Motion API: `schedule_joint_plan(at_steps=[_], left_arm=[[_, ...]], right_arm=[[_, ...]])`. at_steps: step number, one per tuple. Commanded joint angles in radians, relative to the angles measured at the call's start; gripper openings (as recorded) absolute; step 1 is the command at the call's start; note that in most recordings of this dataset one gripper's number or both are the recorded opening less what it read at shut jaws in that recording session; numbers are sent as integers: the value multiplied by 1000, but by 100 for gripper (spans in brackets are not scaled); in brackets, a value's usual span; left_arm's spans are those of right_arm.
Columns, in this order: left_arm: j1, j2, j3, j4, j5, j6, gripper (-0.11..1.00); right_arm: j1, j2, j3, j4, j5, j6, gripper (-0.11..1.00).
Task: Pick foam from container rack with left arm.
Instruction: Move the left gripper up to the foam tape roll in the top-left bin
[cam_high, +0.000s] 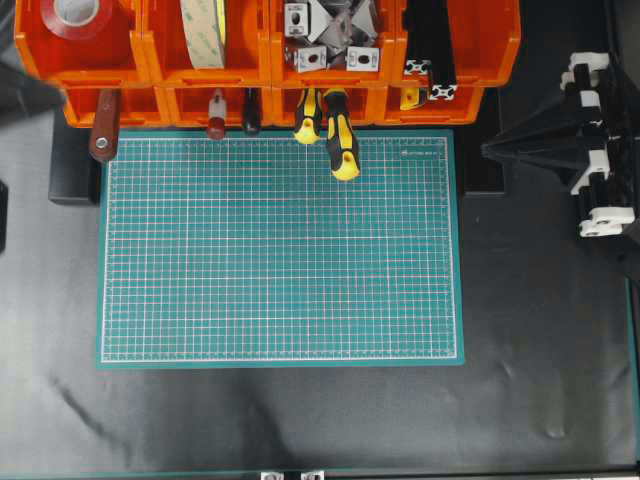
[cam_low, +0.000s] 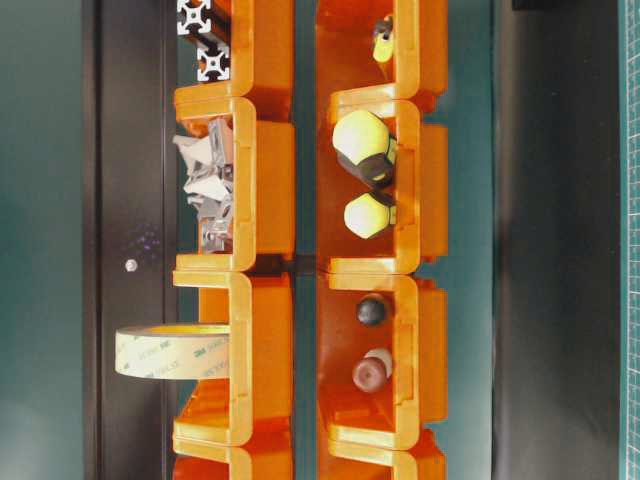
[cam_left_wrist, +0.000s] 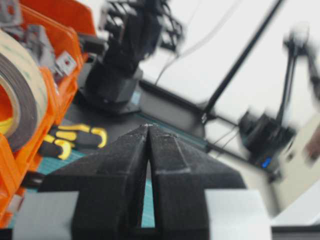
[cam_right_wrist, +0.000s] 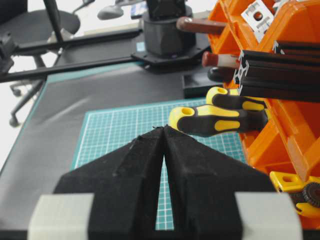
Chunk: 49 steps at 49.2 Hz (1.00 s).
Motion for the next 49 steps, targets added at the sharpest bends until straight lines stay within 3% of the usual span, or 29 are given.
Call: schedule_joint_plan(at_steps=[1, 9, 29, 34, 44, 46, 49], left_arm=[[57, 55, -155, 6, 123, -163, 0], [106, 144, -299, 9, 245, -342, 0], [137, 270, -405, 9, 417, -448, 4], [140, 279, -410, 8, 434, -488, 22], [143, 314, -416, 8, 448, -554, 79], [143, 321, -419, 8, 449, -565, 87], [144, 327, -423, 8, 451, -569, 90]], right_arm=[[2, 6, -28, 2, -11, 2, 0], [2, 2, -29, 2, -9, 2, 0], [31, -21, -31, 2, 2, 0, 0], [43, -23, -31, 0, 5, 0, 0], [60, -23, -25, 0, 5, -3, 0], [60, -23, -25, 0, 6, -3, 0], [60, -23, -23, 0, 6, -3, 0]])
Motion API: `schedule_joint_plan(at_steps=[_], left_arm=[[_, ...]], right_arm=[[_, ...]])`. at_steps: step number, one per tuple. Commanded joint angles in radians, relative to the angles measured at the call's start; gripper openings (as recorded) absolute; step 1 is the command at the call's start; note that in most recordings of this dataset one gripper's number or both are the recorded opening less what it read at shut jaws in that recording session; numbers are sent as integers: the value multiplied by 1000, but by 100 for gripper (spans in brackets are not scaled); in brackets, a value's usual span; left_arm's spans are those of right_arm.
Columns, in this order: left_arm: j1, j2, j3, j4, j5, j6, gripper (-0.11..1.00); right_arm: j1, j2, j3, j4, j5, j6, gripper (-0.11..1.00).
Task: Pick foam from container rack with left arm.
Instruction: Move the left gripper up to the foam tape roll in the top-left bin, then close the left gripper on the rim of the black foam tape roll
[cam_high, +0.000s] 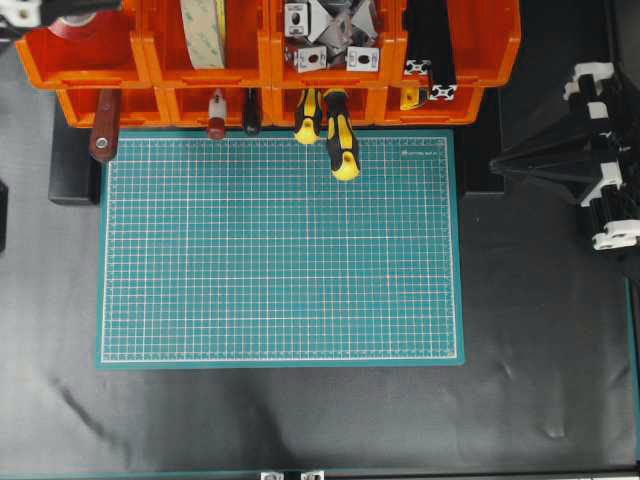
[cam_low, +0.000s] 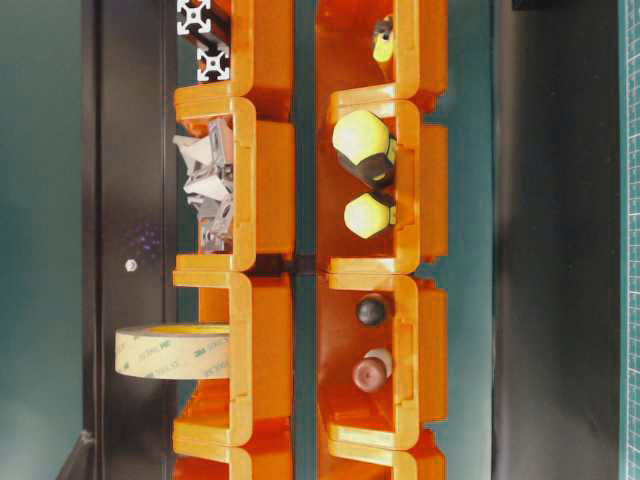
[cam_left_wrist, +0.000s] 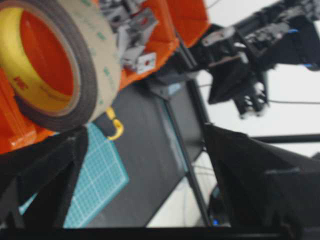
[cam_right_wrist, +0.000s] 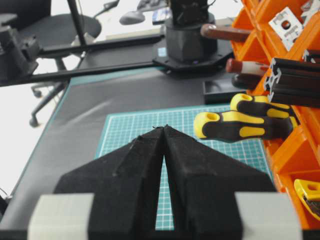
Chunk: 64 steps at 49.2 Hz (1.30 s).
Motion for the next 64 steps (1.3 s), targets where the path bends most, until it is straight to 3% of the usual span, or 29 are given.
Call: schedule_joint_plan(at_steps=[1, 33, 50, 64], left_arm=[[5, 3, -35, 3, -2, -5, 90], [52, 156, -77, 3, 9, -20, 88], [55, 256, -150, 3, 5, -17, 88], [57, 265, -144, 3, 2, -15, 86]], right_arm=[[2, 5, -21, 0, 2, -2, 0], [44, 5, -14, 0, 2, 0, 0], [54, 5, -14, 0, 2, 2, 0], [72, 6, -14, 0, 2, 3, 0]])
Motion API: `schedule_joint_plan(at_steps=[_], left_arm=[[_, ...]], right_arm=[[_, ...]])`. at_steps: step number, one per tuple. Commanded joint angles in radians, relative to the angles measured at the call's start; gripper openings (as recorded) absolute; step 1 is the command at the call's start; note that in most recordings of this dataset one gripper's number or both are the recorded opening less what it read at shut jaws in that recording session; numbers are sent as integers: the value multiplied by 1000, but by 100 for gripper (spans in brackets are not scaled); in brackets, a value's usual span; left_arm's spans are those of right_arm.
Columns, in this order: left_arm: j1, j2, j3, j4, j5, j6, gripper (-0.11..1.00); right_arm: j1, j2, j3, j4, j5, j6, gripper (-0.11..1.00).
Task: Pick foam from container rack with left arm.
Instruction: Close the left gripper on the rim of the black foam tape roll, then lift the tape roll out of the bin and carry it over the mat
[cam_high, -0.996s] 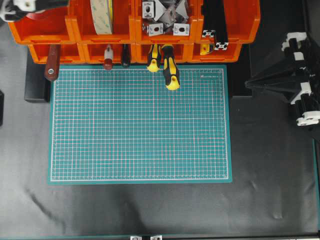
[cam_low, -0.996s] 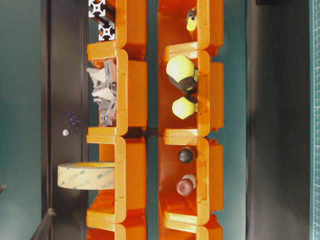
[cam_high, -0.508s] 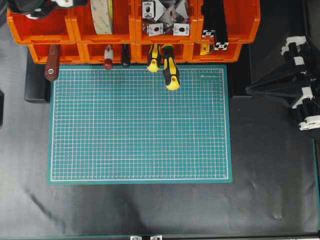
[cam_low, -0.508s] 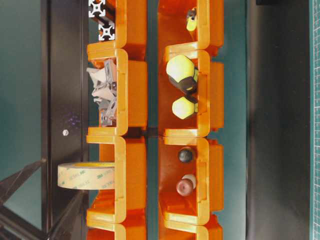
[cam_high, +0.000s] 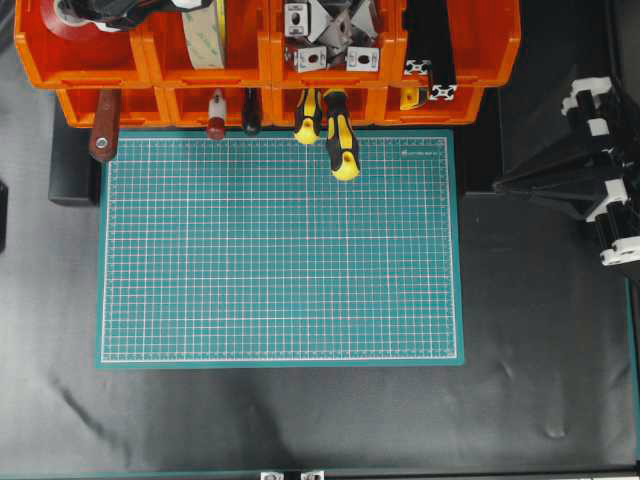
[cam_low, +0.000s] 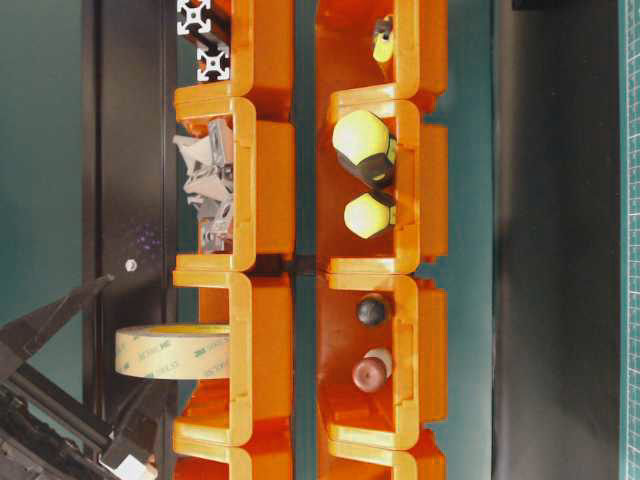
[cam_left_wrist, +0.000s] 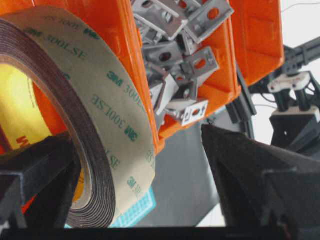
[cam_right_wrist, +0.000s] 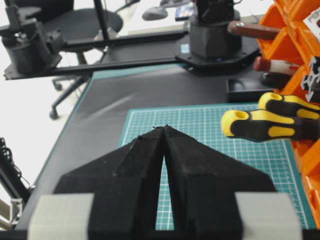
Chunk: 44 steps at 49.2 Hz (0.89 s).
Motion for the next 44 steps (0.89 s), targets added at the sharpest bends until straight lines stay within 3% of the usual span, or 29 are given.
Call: schedule_joint_plan(at_steps=[1, 7, 17, 26, 32, 44], left_arm=[[3, -15, -17, 3, -8, 3, 85], [5, -21, -9, 3, -17, 5, 74], [3, -34, 0, 3, -172, 14, 26], [-23, -48, -2, 5, -354, 41, 25], [-81, -64, 0, 5, -451, 92, 25], [-331, -87, 34, 5, -548, 207, 25]], right_arm=[[8, 5, -14, 2, 2, 2, 0], [9, 5, -14, 2, 2, 2, 0], [9, 5, -14, 2, 0, 0, 0], [9, 5, -14, 2, 0, 2, 0], [9, 5, -14, 2, 2, 2, 0], [9, 5, -14, 2, 2, 2, 0]])
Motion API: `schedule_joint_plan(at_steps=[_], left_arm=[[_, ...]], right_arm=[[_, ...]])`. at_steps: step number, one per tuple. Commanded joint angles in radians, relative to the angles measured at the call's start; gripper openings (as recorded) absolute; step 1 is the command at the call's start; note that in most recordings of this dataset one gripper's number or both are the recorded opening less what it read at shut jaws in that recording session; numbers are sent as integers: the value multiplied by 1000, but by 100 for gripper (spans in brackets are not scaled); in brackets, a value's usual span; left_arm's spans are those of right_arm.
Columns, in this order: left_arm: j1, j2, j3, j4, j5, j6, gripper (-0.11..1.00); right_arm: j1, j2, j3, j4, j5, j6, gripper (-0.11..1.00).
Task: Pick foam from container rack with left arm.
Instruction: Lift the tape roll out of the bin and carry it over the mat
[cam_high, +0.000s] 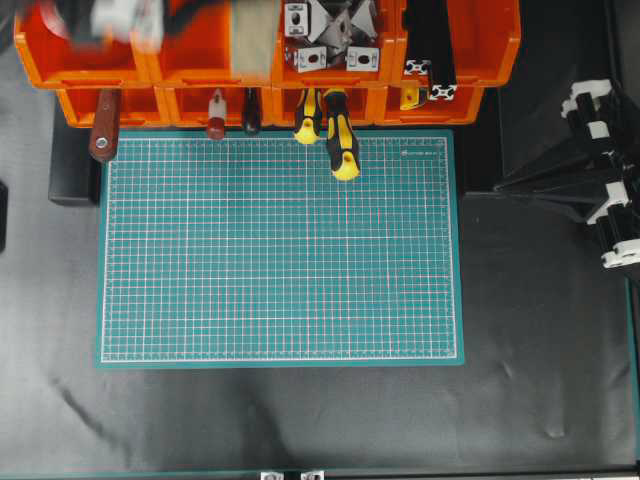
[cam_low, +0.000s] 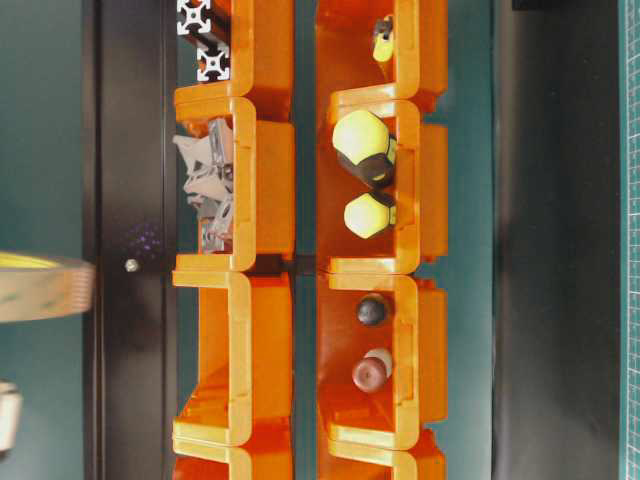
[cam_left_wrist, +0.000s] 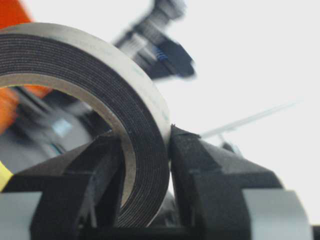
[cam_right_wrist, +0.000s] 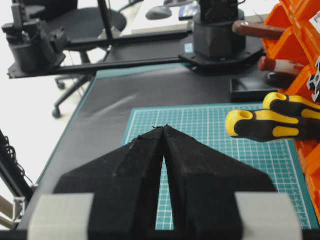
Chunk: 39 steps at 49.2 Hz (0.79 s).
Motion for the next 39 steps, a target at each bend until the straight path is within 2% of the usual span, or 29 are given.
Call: schedule_joint_plan(at_steps=[1, 8, 16, 22, 30, 39], left_arm=[[-126, -21, 8, 3, -21, 57, 25], [-272, 0, 64, 3, -9, 150, 25], [-354, 58, 133, 3, -8, 239, 25], [-364, 95, 181, 3, -8, 287, 25], [-354, 138, 210, 3, -2, 301, 25], [-342, 155, 173, 3, 176, 302, 25]], right_arm=[[2, 5, -14, 0, 3, 2, 0], [2, 5, -14, 3, 8, 3, 0], [2, 5, -14, 5, 9, 3, 0], [2, 5, -14, 6, 8, 9, 0], [-3, 2, -15, 6, 8, 23, 0], [-6, -2, -15, 6, 9, 37, 0]])
